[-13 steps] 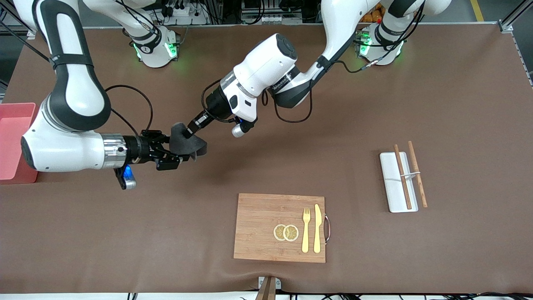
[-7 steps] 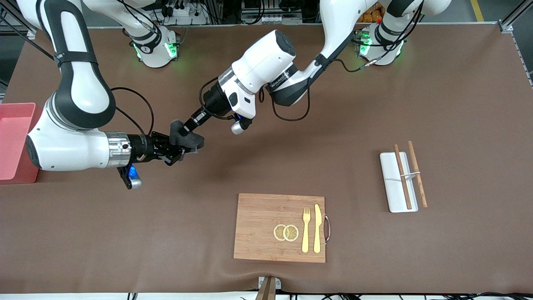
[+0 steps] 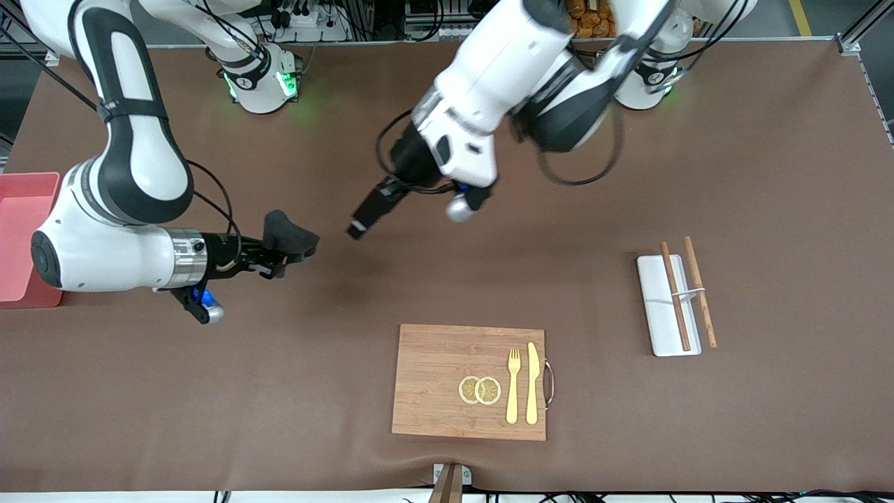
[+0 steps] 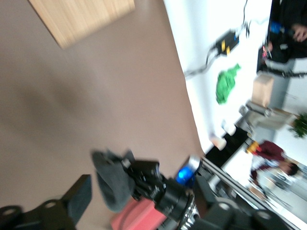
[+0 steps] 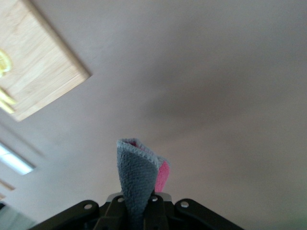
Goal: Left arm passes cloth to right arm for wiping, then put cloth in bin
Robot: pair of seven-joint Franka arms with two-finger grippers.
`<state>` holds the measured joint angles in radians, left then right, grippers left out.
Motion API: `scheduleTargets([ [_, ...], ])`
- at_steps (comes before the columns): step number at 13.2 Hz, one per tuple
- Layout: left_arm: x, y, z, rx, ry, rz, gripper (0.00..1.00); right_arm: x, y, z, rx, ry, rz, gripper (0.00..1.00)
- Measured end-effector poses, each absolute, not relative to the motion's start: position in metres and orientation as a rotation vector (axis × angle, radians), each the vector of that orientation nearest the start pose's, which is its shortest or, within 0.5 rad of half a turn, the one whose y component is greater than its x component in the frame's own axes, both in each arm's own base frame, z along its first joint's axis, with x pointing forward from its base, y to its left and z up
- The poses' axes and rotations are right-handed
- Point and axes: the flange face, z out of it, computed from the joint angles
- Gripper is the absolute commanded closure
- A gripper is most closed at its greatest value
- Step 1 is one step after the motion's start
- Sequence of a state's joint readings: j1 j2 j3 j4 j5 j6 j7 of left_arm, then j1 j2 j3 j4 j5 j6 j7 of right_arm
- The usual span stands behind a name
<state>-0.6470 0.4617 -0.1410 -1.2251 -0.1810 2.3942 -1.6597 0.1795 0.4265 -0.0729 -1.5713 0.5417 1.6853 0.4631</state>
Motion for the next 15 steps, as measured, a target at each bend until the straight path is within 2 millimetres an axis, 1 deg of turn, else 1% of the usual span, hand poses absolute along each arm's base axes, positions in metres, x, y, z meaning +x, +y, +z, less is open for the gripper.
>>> scheduleTargets([
  [1, 0.545, -0.486, 0.609, 2.172, 1.136, 0.083, 0.0, 0.639, 0.108, 0.371, -2.667, 0.61, 0.581, 1.0],
  [3, 0.55, -0.45, 0.622, 2.343, 1.038, 0.123, 0.0, 0.646, 0.082, 0.336, -2.787, 0.513, 0.539, 1.0],
  [5, 0.559, -0.406, 0.628, 2.531, 0.884, 0.14, 0.0, 0.652, 0.066, 0.295, -2.868, 0.448, 0.519, 1.0],
  [6, 0.566, -0.381, 0.628, 2.619, 0.801, 0.135, 0.0, 0.655, 0.057, 0.272, -2.894, 0.406, 0.507, 1.0],
  [7, 0.573, -0.353, 0.628, 2.697, 0.722, 0.12, 0.0, 0.658, 0.044, 0.25, -2.916, 0.362, 0.495, 1.0],
  [9, 0.586, -0.298, 0.629, 2.804, 0.602, 0.085, 0.0, 0.661, 0.006, 0.212, -2.957, 0.287, 0.473, 1.0],
  [10, 0.592, -0.271, 0.629, 2.84, 0.559, 0.064, 0.0, 0.661, -0.016, 0.199, -2.981, 0.248, 0.461, 1.0],
  [11, 0.596, -0.246, 0.629, 2.87, 0.518, 0.044, 0.0, 0.661, -0.041, 0.192, -3.005, 0.207, 0.44, 1.0],
  [13, 0.602, -0.2, 0.63, 2.916, 0.428, 0.008, 0.0, 0.659, -0.094, 0.19, -3.038, 0.116, 0.395, 1.0],
  [15, 0.6, -0.168, 0.627, 2.953, 0.352, -0.018, 0.0, 0.656, -0.141, 0.193, -3.074, 0.021, 0.346, 1.0],
])
